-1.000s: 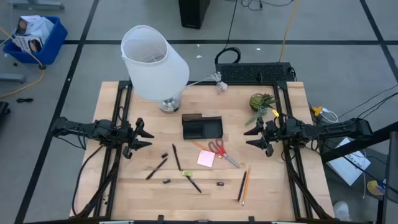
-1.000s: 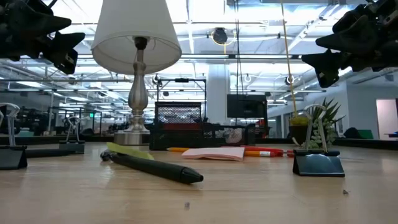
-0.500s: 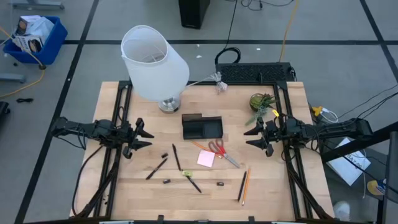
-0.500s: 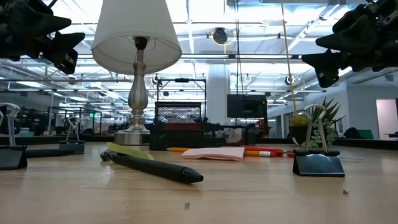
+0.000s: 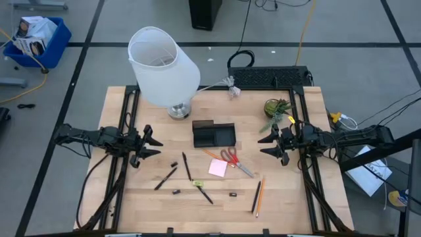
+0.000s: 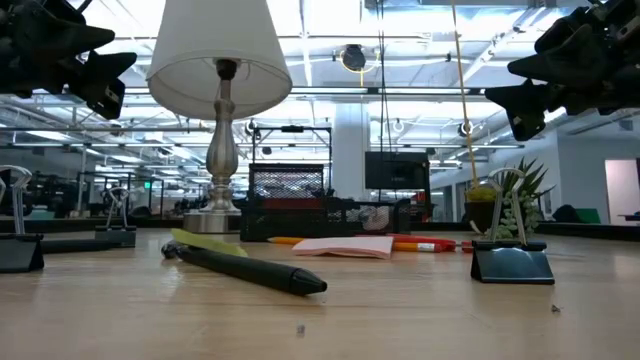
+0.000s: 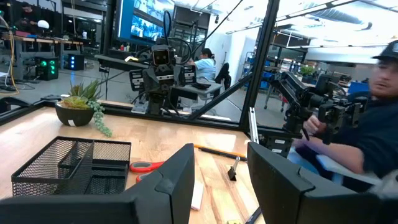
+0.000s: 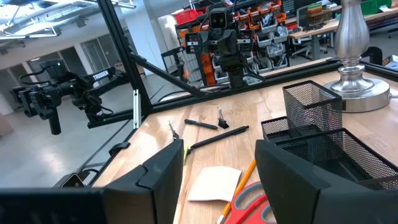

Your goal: Pick and place office supplies into organizer

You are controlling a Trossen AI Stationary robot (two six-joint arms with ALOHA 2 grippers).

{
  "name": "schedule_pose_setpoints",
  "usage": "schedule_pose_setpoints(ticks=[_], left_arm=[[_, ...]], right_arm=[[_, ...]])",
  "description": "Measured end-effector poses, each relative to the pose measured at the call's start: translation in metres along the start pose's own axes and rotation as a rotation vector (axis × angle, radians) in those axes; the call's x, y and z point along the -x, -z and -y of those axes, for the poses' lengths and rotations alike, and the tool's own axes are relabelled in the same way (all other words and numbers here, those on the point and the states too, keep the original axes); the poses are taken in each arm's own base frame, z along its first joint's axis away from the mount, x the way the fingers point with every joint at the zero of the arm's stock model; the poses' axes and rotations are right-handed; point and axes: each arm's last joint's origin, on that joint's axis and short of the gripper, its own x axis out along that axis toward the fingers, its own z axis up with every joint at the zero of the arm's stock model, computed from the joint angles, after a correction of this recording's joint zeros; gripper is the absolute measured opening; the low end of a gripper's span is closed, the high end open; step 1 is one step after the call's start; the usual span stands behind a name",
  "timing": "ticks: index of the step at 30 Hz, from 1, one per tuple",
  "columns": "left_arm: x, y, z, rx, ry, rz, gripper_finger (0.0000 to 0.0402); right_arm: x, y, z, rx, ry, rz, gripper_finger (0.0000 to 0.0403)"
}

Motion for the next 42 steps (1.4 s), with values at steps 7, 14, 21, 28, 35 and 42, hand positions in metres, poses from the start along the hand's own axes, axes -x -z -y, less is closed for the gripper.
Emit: schedule_pose_setpoints(ticks=[7, 14, 21, 28, 35, 42], left_arm=[[0.0, 0.0, 0.0, 0.0, 0.0, 0.0, 0.0152], [0.0, -0.0001, 0.0, 0.0, 0.0, 0.0, 0.0152], [0.0, 0.0, 0.0, 0.0, 0.0, 0.0, 0.0152], [0.0, 0.0, 0.0, 0.0, 0.0, 0.0, 0.0152], [0.0, -0.0001, 0.0, 0.0, 0.0, 0.0, 0.0152], [0.0, 0.0001, 0.0, 0.0, 0.0, 0.0, 0.0152]], right_arm=[[0.0, 0.0001, 0.0, 0.0, 0.0, 0.0, 0.0194], [0.0, -0.0001, 0.0, 0.0, 0.0, 0.001, 0.0194], [0.0, 0.0001, 0.0, 0.0, 0.0, 0.0, 0.0194], [0.0001, -0.0042, -0.0004, -0.017, 0.014, 0.049, 0.0194], [-0.0004, -0.0022, -0.0004, -0.092, 0.011, 0.029, 0.0194], [-0.0032, -0.0033, -0.0024, -0.241, -0.008, 0.042, 0.0194]])
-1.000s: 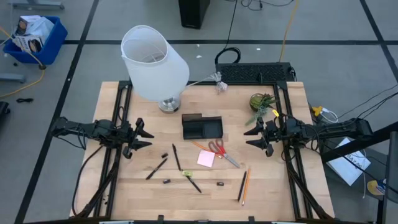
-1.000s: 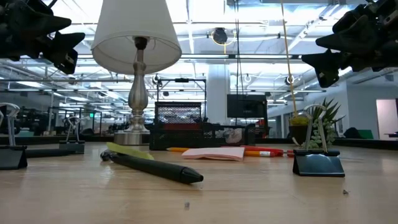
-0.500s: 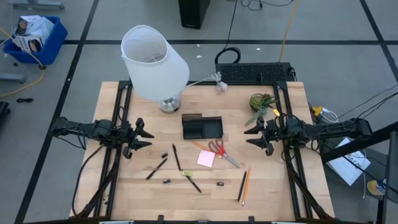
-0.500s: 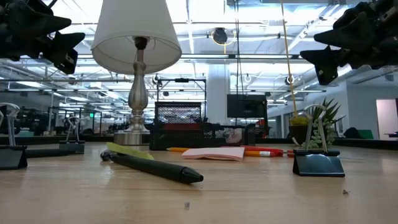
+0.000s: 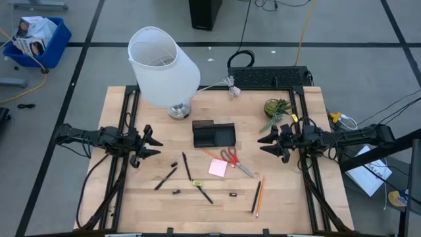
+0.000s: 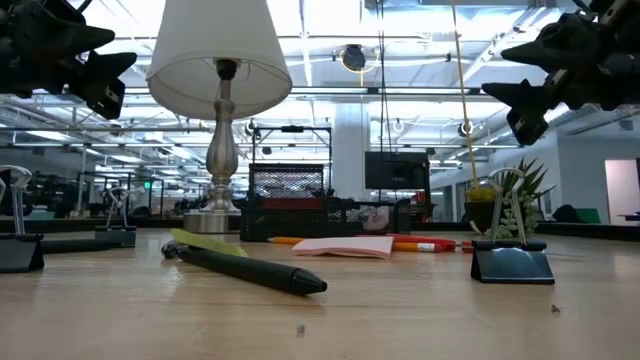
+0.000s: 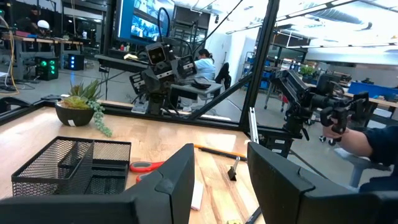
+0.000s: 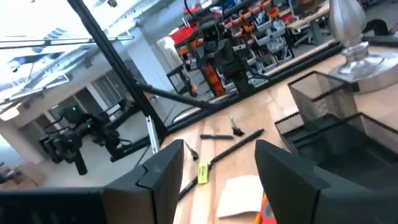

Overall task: Pick and place office supplies into organizer
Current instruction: Put the red scissors into the top left compartment of the desk organizer

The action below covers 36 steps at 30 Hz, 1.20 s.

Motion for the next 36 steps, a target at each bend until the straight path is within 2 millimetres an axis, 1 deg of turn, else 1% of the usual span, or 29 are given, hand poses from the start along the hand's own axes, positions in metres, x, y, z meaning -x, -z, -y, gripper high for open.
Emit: schedule_pose_setpoints(ticks=[3, 8, 11, 14, 17, 18, 21, 24, 28, 30, 32, 36], left_arm=[[0.0, 0.0, 0.0, 0.0, 0.0, 0.0, 0.0152], [0.0, 0.0, 0.0, 0.0, 0.0, 0.0, 0.0152], [0.0, 0.0, 0.0, 0.0, 0.0, 0.0, 0.0152], [0.0, 0.0, 0.0, 0.0, 0.0, 0.0, 0.0152], [0.0, 0.0, 0.0, 0.0, 0.0, 0.0, 0.0152], [0.0, 0.0, 0.0, 0.0, 0.0, 0.0, 0.0152], [0.0, 0.0, 0.0, 0.0, 0.0, 0.0, 0.0152], [0.0, 0.0, 0.0, 0.0, 0.001, 0.002, 0.0152], [0.0, -0.001, 0.0, 0.0, 0.001, 0.006, 0.0152], [0.0, 0.0, 0.0, 0.0, 0.001, 0.003, 0.0152], [0.0, 0.0, 0.0, 0.0, 0.0, 0.001, 0.0152], [0.0, -0.001, 0.0, 0.0, 0.001, 0.005, 0.0152]], right_arm=[[-0.003, 0.005, -0.002, -0.013, 0.012, -0.03, 0.0194], [-0.011, 0.015, -0.008, -0.06, 0.083, -0.028, 0.0194], [-0.015, 0.027, -0.014, -0.085, 0.101, -0.095, 0.0194], [-0.019, 0.042, -0.017, -0.038, 0.194, -0.166, 0.0194], [-0.039, 0.031, -0.036, 0.038, 0.219, -0.131, 0.0194], [-0.046, 0.03, -0.039, 0.073, 0.234, -0.143, 0.0194], [-0.068, 0.032, -0.043, 0.2, 0.296, -0.204, 0.0194], [-0.093, 0.028, -0.041, 0.231, 0.379, -0.193, 0.0194], [-0.122, 0.037, -0.034, 0.245, 0.43, -0.272, 0.0194], [-0.141, 0.041, -0.035, 0.241, 0.435, -0.287, 0.0194], [-0.159, 0.048, -0.036, 0.258, 0.457, -0.339, 0.0194], [-0.183, 0.064, -0.039, 0.312, 0.515, -0.476, 0.0194]])
